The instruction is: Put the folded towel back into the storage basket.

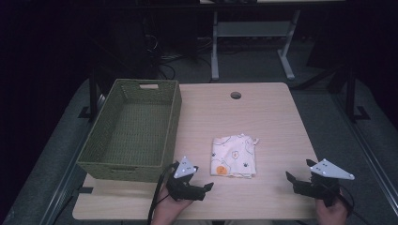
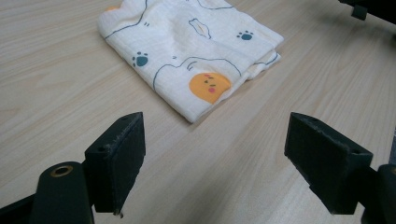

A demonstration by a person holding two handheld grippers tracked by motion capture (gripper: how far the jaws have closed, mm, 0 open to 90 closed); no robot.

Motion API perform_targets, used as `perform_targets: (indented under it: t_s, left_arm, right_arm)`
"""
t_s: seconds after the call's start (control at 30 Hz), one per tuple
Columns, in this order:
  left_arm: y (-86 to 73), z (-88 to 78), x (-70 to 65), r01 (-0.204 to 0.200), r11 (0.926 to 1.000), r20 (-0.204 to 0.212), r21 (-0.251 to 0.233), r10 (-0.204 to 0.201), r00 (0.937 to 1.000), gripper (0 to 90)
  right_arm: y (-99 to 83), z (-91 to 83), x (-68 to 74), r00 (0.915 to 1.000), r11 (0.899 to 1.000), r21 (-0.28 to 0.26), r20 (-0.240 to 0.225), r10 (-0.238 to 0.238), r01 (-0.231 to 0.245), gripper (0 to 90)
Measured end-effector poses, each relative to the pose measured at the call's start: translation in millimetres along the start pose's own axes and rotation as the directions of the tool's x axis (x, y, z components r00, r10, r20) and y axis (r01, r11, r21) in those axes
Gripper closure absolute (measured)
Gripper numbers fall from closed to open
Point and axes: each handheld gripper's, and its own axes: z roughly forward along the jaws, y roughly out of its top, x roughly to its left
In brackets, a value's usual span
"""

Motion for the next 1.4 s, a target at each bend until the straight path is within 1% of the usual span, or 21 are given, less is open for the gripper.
perform_targets:
  t_s: [0.17, 0.3, 0.33, 0.43, 0.47, 0.53, 0.63, 0.73, 0.77, 0.8, 0.83, 0.87, 0.9, 0.93, 0.97, 1.0, 1.03, 1.07, 1.27, 1.37, 1.4]
  left_arm:
    - [-1.5, 3.1, 0.7, 0.009, 0.9999, 0.000, 0.012, -0.009, 1.0000, 20.8]
    - [-1.4, 5.0, 0.2, -0.004, 0.9997, -0.003, 0.022, 0.004, 1.0000, 20.9]
    - [0.9, 5.3, -0.2, -0.015, 0.9995, 0.002, 0.029, 0.015, 0.9999, 20.8]
    - [4.3, 5.1, -2.1, -0.018, 0.9996, 0.001, 0.021, 0.018, 0.9998, 20.9]
    - [8.7, 5.8, -3.6, -0.034, 0.9991, 0.002, 0.026, 0.034, 0.9994, 21.0]
    - [10.6, 6.7, -4.3, -0.033, 0.9992, 0.005, 0.022, 0.033, 0.9995, 21.1]
    - [14.8, 11.1, -5.2, -0.053, 0.9978, 0.013, 0.040, 0.052, 0.9985, 21.3]
    - [17.7, 19.3, -3.7, -0.048, 0.9967, 0.020, 0.066, 0.047, 0.9987, 21.3]
    - [17.7, 19.3, -3.7, -0.048, 0.9967, 0.020, 0.066, 0.047, 0.9987, 21.4]
    - [20.7, 23.3, -2.8, -0.054, 0.9951, 0.025, 0.083, 0.052, 0.9983, 21.4]
    - [20.7, 23.3, -2.8, -0.054, 0.9951, 0.025, 0.083, 0.052, 0.9983, 21.5]
    - [25.3, 27.0, -3.6, -0.066, 0.9926, 0.022, 0.102, 0.064, 0.9977, 21.5]
    - [25.3, 27.0, -3.6, -0.066, 0.9926, 0.022, 0.102, 0.064, 0.9977, 21.5]
    - [30.9, 30.0, -5.1, -0.075, 0.9911, 0.026, 0.109, 0.073, 0.9970, 21.5]
    - [30.9, 30.0, -5.1, -0.075, 0.9911, 0.026, 0.109, 0.073, 0.9970, 21.4]
    - [36.9, 33.3, -7.1, -0.082, 0.9893, 0.032, 0.121, 0.079, 0.9964, 21.5]
    - [36.9, 33.3, -7.1, -0.082, 0.9893, 0.032, 0.121, 0.079, 0.9964, 21.5]
    - [42.7, 36.7, -9.0, -0.100, 0.9861, 0.034, 0.133, 0.096, 0.9948, 21.5]
    - [54.2, 43.8, -12.2, -0.118, 0.9834, 0.034, 0.138, 0.114, 0.9929, 21.5]
    - [60.6, 47.9, -13.8, -0.126, 0.9817, 0.043, 0.143, 0.121, 0.9917, 22.4]
    - [65.3, 51.2, -14.5, -0.137, 0.9791, 0.047, 0.151, 0.131, 0.9903, 22.7]
  right_arm:
    - [1.9, 3.6, 0.0, 0.9999, 1.000, 0.001, 0.000, -0.014, 0.014, 13.9]
    - [2.9, 5.8, 1.1, 0.9998, 1.000, 0.008, -0.007, -0.020, 0.020, 13.9]
    - [4.1, 6.8, 2.8, 0.9997, 1.000, 0.008, -0.010, -0.025, 0.025, 13.9]
    - [5.2, 7.0, 4.9, 0.9995, 1.000, 0.005, -0.009, -0.030, 0.030, 13.9]
    - [6.2, 6.8, 6.3, 0.9991, 0.999, 0.003, -0.014, -0.041, 0.041, 13.9]
    - [6.4, 6.9, 6.7, 0.9990, 0.999, 0.001, -0.020, -0.040, 0.040, 13.9]
    - [6.3, 6.0, 6.2, 0.9989, 0.999, -0.001, -0.024, -0.040, 0.040, 13.9]
    - [7.5, 4.4, 3.9, 0.9991, 0.999, -0.013, -0.028, -0.032, 0.032, 14.0]
    - [7.6, 4.5, 3.0, 0.9991, 0.999, -0.012, -0.030, -0.030, 0.030, 13.9]
    - [7.6, 4.6, 2.6, 0.9992, 1.000, -0.010, -0.030, -0.027, 0.027, 13.9]
    - [7.6, 4.6, 2.6, 0.9992, 1.000, -0.010, -0.030, -0.027, 0.027, 13.9]
    - [7.4, 4.5, 1.9, 0.9993, 1.000, -0.009, -0.030, -0.021, 0.021, 14.0]
    - [7.4, 4.5, 1.9, 0.9993, 1.000, -0.009, -0.030, -0.021, 0.021, 14.0]
    - [7.1, 4.3, 1.3, 0.9993, 1.000, -0.016, -0.032, -0.017, 0.017, 14.0]
    - [7.1, 4.2, 1.1, 0.9994, 1.000, -0.017, -0.033, -0.015, 0.015, 14.0]
    - [7.0, 4.0, 0.9, 0.9994, 1.000, -0.016, -0.032, -0.015, 0.014, 13.9]
    - [7.0, 4.0, 0.9, 0.9994, 1.000, -0.016, -0.032, -0.015, 0.014, 13.9]
    - [6.9, 3.9, 0.2, 0.9993, 1.000, -0.016, -0.033, -0.016, 0.016, 13.9]
    - [6.7, 3.6, 0.0, 0.9989, 1.000, -0.015, -0.043, -0.019, 0.018, 13.9]
    - [6.8, 3.3, 0.1, 0.9988, 1.000, -0.018, -0.046, -0.018, 0.017, 13.9]
    - [6.9, 3.5, 0.2, 0.9988, 1.000, -0.018, -0.047, -0.017, 0.016, 13.9]
